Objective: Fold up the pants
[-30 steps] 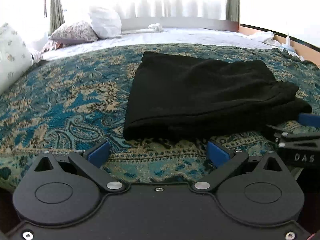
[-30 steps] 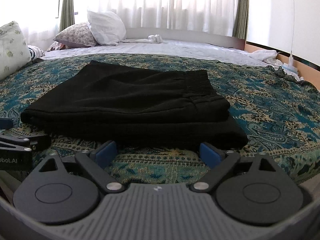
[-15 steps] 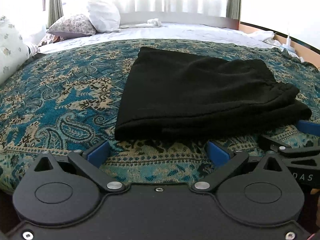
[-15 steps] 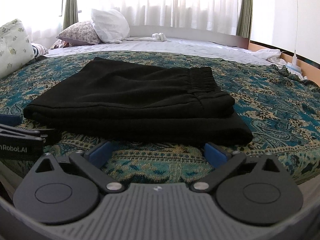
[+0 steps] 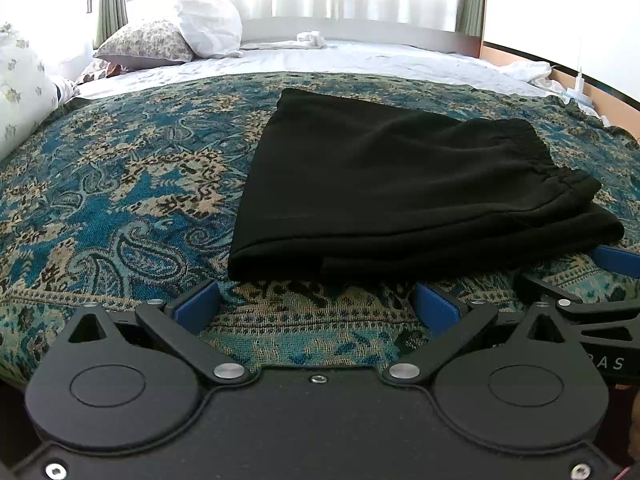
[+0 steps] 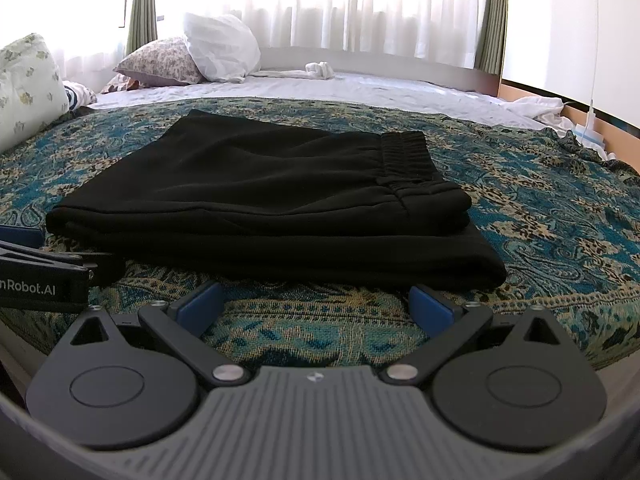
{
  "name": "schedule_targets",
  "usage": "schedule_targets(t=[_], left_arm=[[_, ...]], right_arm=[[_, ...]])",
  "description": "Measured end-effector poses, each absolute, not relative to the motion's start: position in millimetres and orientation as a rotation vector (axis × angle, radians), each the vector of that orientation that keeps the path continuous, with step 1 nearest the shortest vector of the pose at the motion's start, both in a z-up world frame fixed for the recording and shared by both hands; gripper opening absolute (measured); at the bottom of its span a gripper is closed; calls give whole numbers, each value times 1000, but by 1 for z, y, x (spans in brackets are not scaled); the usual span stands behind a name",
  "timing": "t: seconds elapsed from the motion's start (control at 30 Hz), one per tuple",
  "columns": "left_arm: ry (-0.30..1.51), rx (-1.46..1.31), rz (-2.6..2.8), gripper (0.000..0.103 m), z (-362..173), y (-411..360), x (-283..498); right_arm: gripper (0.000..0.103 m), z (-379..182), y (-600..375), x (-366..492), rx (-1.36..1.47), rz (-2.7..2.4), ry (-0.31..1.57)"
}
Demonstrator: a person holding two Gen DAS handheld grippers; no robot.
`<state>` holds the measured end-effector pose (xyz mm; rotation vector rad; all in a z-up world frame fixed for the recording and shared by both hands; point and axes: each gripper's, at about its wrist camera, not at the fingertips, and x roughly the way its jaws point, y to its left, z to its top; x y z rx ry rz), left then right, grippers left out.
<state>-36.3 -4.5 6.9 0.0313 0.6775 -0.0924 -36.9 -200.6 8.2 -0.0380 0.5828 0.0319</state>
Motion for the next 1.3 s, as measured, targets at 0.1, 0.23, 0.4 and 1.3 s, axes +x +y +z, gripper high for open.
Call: schedule_targets(t=[0.1, 0.23, 0.4, 1.3], left_arm=[[681, 32, -92, 103, 7, -5, -35], [674, 22, -87, 103, 6, -4, -36], [676, 17, -74, 103, 6, -5, -35], [676, 15, -73, 103, 6, -5, -35]], right_arm=[[103, 8, -201, -37, -39, 32, 583], [103, 8, -201, -37, -39, 32, 583], [103, 8, -201, -37, -39, 34, 583], [103, 8, -201, -37, -39, 34, 583]])
